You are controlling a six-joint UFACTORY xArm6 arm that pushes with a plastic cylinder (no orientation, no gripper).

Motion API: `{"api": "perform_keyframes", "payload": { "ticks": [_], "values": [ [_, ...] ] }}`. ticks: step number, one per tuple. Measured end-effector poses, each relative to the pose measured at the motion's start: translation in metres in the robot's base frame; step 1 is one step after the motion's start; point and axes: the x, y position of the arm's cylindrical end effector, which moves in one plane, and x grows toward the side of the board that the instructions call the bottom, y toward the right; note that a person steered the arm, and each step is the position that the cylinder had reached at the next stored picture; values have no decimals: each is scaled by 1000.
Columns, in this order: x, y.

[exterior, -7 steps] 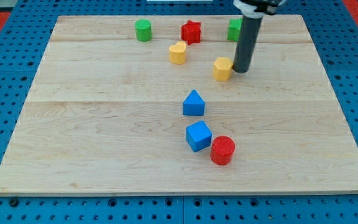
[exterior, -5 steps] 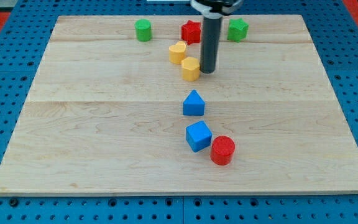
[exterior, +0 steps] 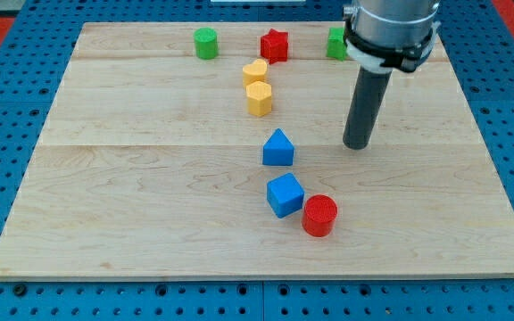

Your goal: Push the blue triangle slightly up

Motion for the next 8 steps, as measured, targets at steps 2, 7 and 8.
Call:
{"api": "perform_keyframes", "payload": {
  "ticks": [2,7,8],
  "values": [
    [13,-82],
    [13,-148],
    [13,-148]
  ]
}}
